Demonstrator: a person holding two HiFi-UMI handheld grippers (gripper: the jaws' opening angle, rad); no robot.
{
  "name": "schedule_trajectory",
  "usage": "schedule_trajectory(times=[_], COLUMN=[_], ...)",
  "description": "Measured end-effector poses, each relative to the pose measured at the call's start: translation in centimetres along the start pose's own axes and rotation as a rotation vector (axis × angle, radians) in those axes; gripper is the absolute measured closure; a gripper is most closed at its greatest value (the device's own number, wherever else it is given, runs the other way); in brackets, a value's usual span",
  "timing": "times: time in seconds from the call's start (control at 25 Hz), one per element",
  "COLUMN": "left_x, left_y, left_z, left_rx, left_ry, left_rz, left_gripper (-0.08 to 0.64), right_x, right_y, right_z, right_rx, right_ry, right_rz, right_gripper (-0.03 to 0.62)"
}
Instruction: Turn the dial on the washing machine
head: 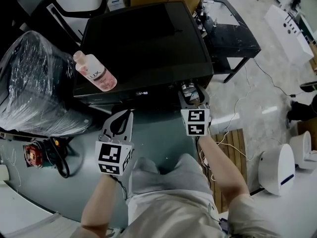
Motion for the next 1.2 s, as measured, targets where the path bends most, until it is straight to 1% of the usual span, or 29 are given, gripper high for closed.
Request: schedule_trajectory(times=[0.08,0.2,0.32,0.48,0.64,0.96,1.12,1.16,1.2], left_x=[0.0,-0.1,0.2,0.6,0.7,0.4,0.0,0.0,-0.1], left_y=[-0.1,-0.2,-0.2,-0.5,-1.0,-1.2,-1.6,-1.9,-2.2], left_z=[0.1,0.3,0.4,0.5,0.6,0.6,0.8,0.9,1.1], left_rx=[0.005,0.014,0.022,0.028,0.029,0.031,0.033,0.03,0.025], left_ry=[-0.005,0.003,0.009,0.013,0.025,0.039,0.05,0.054,0.058], left_rz=[-0.021,-0.037,-0.038,-0.033,-0.038,-0.03,-0.03,-0.03,-0.029], left_gripper=[0.541,0.54,0.54,0.54,0.54,0.541,0.54,0.54,0.54], right_x=[-0.5,-0.8,-1.0,-1.4,-1.6,-1.8,-1.8,-1.8,-1.7], right_y=[0.2,0.2,0.3,0.4,0.6,1.4,1.3,1.3,1.2], right_z=[-0.2,-0.3,-0.4,-0.3,-0.3,-0.2,-0.2,0.0,0.2], right_rx=[0.01,0.022,0.027,0.005,-0.007,-0.011,-0.025,-0.03,-0.029], right_ry=[-0.006,-0.012,-0.03,-0.082,-0.111,-0.182,-0.2,-0.204,-0.206], right_rz=[-0.109,-0.226,-0.363,-0.578,-0.714,-1.106,-1.199,-1.216,-1.21], right_gripper=[0.295,0.295,0.295,0.295,0.295,0.295,0.295,0.295,0.288])
Point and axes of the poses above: the fingertips, and each gripper's own axes: z backward along the fingers, x to its left, y out of its underside, the point moved 2 cm from there along z, backward along the fingers, and after that the axes turned 6 degrees about -z, right-handed, at the moved point
